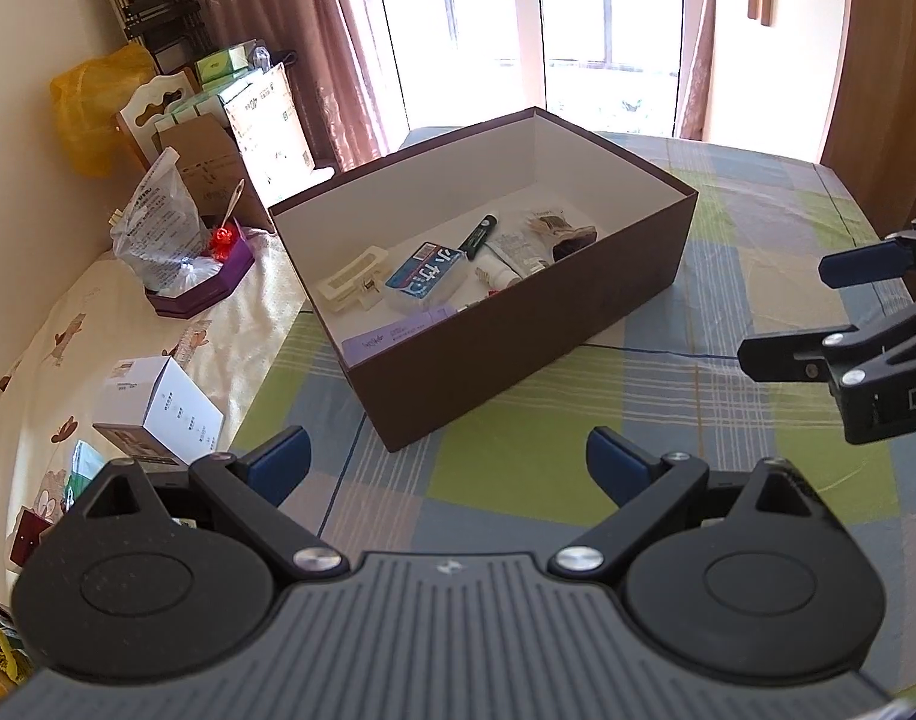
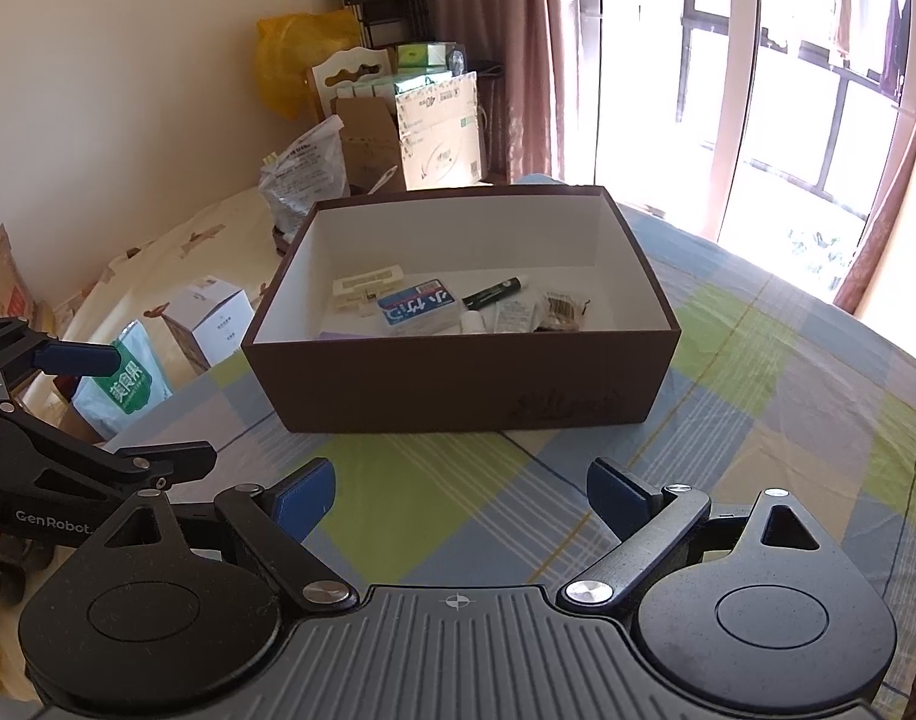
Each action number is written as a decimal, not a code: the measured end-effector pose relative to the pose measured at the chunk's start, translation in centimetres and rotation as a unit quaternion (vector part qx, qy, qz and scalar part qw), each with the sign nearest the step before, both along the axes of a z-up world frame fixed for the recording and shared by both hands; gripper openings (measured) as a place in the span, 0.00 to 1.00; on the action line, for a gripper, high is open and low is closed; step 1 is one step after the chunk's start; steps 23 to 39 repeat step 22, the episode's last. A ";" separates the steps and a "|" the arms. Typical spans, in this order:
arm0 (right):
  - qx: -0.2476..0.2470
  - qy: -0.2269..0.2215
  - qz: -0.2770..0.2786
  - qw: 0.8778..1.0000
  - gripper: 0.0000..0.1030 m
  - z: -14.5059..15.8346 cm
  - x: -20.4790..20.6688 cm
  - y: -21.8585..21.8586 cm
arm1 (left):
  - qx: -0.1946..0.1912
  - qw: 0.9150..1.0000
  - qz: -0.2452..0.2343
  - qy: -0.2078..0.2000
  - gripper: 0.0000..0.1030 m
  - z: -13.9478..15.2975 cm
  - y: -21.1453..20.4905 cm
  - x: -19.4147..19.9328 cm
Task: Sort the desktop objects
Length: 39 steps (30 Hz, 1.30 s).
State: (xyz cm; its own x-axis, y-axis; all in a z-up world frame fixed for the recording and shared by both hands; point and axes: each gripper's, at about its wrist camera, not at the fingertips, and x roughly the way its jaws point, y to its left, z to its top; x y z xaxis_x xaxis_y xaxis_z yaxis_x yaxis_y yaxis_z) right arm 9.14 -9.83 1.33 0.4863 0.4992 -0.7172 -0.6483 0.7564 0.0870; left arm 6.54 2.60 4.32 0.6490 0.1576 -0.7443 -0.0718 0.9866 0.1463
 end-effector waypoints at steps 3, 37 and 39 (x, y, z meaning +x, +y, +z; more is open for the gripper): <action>0.002 -0.001 0.003 1.000 0.93 0.1 0.1 0.0 | 0.002 1.000 0.002 -0.003 0.94 0.1 0.0 0.0; 0.001 0.006 0.015 1.000 0.93 -0.4 1.5 1.0 | 0.014 1.000 0.002 -0.006 0.94 -0.1 0.3 0.7; 0.001 0.006 0.015 1.000 0.93 -0.4 1.5 1.0 | 0.014 1.000 0.002 -0.006 0.94 -0.1 0.3 0.7</action>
